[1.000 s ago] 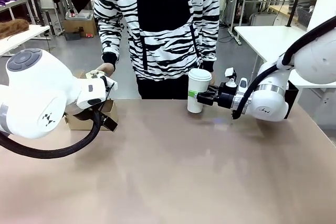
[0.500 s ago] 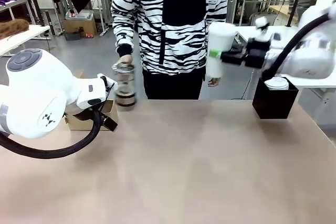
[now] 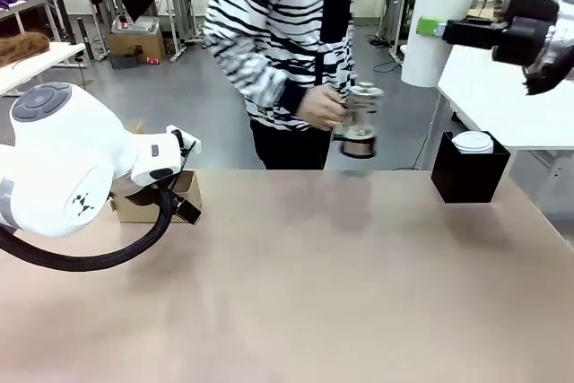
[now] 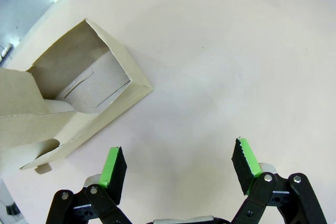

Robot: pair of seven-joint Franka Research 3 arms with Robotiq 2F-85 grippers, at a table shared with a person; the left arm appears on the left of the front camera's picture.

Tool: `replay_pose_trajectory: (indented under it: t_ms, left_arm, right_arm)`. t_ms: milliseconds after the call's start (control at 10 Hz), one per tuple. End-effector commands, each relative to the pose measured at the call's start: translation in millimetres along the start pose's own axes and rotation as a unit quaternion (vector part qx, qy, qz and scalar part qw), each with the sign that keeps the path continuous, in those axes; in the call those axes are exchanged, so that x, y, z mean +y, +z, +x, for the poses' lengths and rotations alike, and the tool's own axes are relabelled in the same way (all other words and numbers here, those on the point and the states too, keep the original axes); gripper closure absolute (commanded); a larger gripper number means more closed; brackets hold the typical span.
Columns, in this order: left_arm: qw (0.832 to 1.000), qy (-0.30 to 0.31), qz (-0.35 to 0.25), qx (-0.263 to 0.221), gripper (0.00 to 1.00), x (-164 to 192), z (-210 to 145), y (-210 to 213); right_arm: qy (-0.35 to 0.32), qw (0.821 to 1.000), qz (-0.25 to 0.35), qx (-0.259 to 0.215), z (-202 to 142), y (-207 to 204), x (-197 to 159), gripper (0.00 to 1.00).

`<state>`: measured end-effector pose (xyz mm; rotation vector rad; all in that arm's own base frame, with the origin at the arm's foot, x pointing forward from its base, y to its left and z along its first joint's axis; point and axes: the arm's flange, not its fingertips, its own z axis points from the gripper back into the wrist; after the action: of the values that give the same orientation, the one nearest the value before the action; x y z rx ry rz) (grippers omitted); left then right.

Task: Pour a drink into a cup and package it in a carrier.
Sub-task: When a person places the Paper Cup Lid on the 600 ml Paper Cup , lift the 600 ml Paper Cup, then position the Cup Carrier in the center of the table.

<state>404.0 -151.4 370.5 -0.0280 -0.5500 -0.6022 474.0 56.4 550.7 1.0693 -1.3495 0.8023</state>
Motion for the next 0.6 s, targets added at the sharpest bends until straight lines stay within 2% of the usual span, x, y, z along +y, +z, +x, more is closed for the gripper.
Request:
replay_pose_trajectory:
  t_ms: [0, 100, 500]
  left_arm:
    - [1.0, 0.0, 0.0, 0.0, 0.0, 0.1, -0.4, 0.1]
    - [1.0, 0.0, 0.0, 0.0, 0.0, 0.1, -0.4, 0.1]
    - [1.0, 0.0, 0.0, 0.0, 0.0, 0.1, -0.4, 0.1]
  right_arm:
    - [-0.018, 1.0, 0.005, 0.009, 3.6, 2.5, 9.3, 0.19]
    - [0.0, 1.0, 0.0, 0.0, 0.0, 0.0, 0.0, 0.19]
    - [0.0, 1.0, 0.0, 0.0, 0.0, 0.0, 0.0, 0.19]
